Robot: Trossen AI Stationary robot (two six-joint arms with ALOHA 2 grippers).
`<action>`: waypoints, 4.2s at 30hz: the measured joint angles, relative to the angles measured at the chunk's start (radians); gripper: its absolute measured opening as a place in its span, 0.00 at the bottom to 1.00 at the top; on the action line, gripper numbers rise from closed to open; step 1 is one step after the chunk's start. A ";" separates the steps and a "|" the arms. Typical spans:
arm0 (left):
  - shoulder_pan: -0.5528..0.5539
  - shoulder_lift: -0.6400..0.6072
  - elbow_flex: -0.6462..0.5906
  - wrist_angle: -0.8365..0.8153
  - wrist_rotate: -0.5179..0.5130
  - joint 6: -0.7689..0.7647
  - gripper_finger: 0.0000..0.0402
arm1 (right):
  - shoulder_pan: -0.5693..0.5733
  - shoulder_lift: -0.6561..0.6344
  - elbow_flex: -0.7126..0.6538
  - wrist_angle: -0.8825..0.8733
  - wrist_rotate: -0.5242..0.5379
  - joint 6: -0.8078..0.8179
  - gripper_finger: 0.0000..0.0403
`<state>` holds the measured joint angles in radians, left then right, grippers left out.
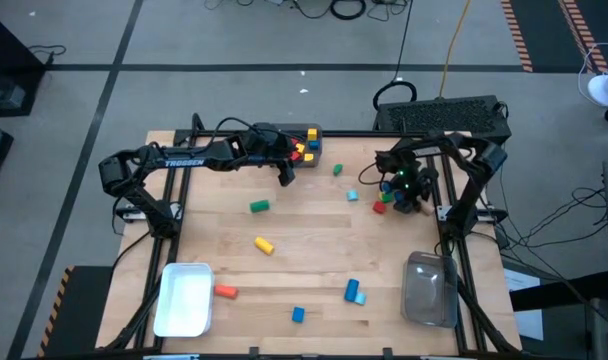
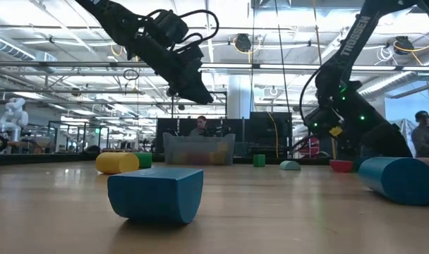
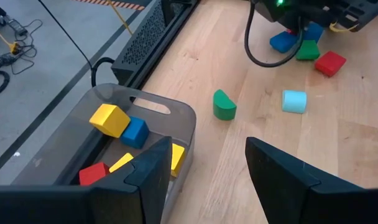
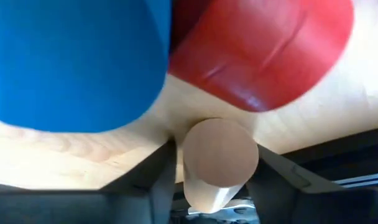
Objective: Sort blocks by size
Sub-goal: Put the brown cylindrical block into the bottom black bin, then put the blue cylindrical block into the bottom black bin
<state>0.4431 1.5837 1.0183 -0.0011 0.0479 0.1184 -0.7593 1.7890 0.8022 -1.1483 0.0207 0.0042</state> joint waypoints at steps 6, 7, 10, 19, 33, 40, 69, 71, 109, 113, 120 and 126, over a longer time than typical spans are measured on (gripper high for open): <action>0.000 0.000 0.000 0.009 0.000 0.000 0.52 | 0.000 -0.077 0.011 0.002 -0.001 0.025 0.28; 0.001 0.000 0.000 0.011 0.000 0.000 0.52 | 0.000 -0.092 0.011 0.001 -0.001 0.033 0.28; 0.000 0.000 0.000 0.011 0.000 -0.001 0.52 | 0.002 -0.148 0.018 -0.015 -0.001 0.055 0.28; 0.000 0.000 0.000 0.011 -0.002 -0.001 0.52 | 0.030 -0.334 0.102 -0.109 -0.001 0.125 0.29; 0.000 0.000 0.000 0.009 -0.004 -0.002 0.52 | 0.321 -0.528 0.242 -0.145 -0.180 0.343 0.29; 0.000 0.000 0.000 0.003 -0.004 -0.002 0.52 | 0.556 -0.531 0.235 -0.140 -0.217 0.516 0.29; -0.017 0.000 0.000 -0.075 -0.004 -0.009 0.52 | 1.332 -0.494 0.101 0.061 -0.234 1.191 0.29; -0.023 0.000 0.000 -0.075 -0.003 -0.009 0.52 | 1.368 -0.479 0.077 0.084 -0.238 1.244 0.29; -0.053 0.000 0.000 -0.068 -0.003 -0.012 0.52 | 1.391 -0.522 0.167 0.228 0.012 1.085 0.41; -0.054 0.000 0.000 -0.067 -0.003 -0.009 0.52 | 1.386 -0.516 0.167 0.364 0.179 0.927 0.41; -0.055 0.000 0.000 -0.068 -0.003 -0.009 0.52 | 1.380 -0.444 0.168 0.634 0.238 0.465 0.41; -0.061 0.000 0.000 -0.068 -0.003 -0.009 0.52 | 1.362 -0.318 0.168 0.668 0.239 0.057 0.41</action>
<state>0.3824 1.5837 1.0180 -0.0696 0.0448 0.1097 0.6026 1.4713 0.9703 -0.4801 0.2599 0.0608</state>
